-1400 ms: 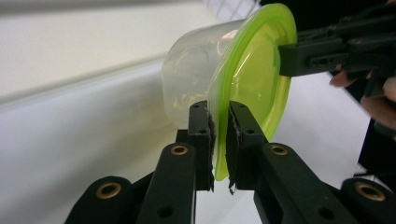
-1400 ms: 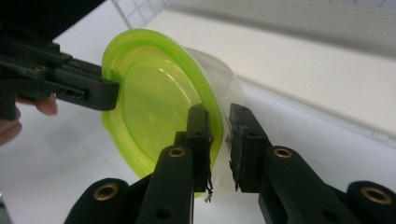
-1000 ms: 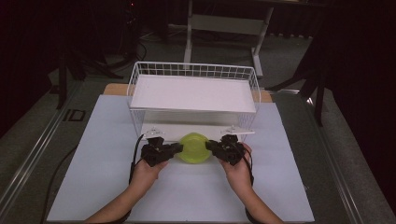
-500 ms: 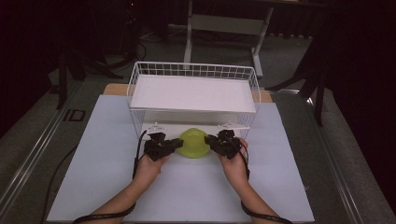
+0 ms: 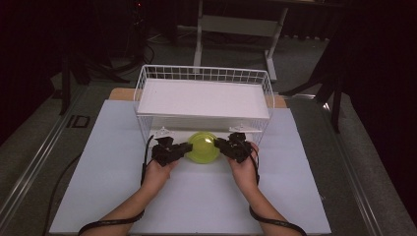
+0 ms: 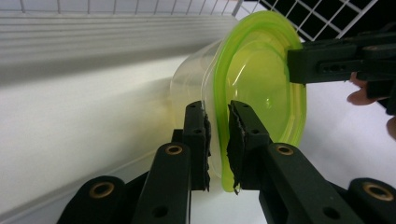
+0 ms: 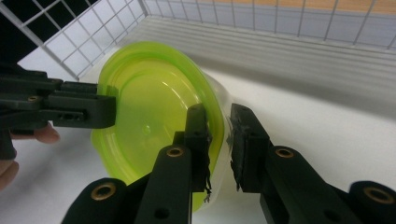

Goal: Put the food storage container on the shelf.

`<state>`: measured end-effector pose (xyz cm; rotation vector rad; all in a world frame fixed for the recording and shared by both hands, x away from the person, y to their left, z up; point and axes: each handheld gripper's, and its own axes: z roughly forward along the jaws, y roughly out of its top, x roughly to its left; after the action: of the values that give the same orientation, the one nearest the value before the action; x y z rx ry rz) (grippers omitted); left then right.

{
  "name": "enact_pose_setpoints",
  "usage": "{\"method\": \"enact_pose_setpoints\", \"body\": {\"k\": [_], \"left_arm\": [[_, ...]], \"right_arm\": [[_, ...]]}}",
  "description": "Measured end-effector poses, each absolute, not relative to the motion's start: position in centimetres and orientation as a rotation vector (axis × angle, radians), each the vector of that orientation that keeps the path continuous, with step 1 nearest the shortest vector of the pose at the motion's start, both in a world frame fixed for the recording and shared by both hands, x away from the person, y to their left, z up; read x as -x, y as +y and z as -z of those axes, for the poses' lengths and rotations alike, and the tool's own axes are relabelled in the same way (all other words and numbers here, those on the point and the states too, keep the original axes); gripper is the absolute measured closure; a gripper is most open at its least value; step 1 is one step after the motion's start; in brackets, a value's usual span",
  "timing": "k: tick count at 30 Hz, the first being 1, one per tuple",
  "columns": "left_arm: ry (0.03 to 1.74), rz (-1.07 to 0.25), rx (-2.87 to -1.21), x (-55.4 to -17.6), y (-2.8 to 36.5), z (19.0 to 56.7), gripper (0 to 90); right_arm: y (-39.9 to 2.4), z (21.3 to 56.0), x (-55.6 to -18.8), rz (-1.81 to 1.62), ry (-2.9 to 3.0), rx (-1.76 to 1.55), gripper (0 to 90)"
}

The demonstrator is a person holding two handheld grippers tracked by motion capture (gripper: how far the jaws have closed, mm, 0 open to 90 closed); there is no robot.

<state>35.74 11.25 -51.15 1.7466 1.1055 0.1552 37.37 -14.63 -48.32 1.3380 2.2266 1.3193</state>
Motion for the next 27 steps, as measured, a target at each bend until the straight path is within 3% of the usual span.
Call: {"method": "enact_pose_setpoints", "body": {"k": [10, 15, 21, 27], "left_arm": [[1.065, -0.281, -1.757, -36.5, 10.9, 50.7, 71.5], [1.091, -0.309, -1.737, -37.1, 10.8, 50.7, 65.9], [1.113, -0.327, -1.701, -37.8, 10.8, 50.8, 62.5], [1.161, -0.341, -1.689, -38.5, 10.6, 50.7, 56.2]], "right_arm": [[-14.2, 48.4, -37.8, -1.266, 2.171, -1.277, 73.4], [-14.5, 48.9, -38.3, -1.280, 2.137, -1.307, 61.5], [-14.0, 49.1, -38.6, -1.250, 2.081, -1.317, 59.4], [-13.8, 49.3, -39.0, -1.238, 2.051, -1.312, 51.5]]}}
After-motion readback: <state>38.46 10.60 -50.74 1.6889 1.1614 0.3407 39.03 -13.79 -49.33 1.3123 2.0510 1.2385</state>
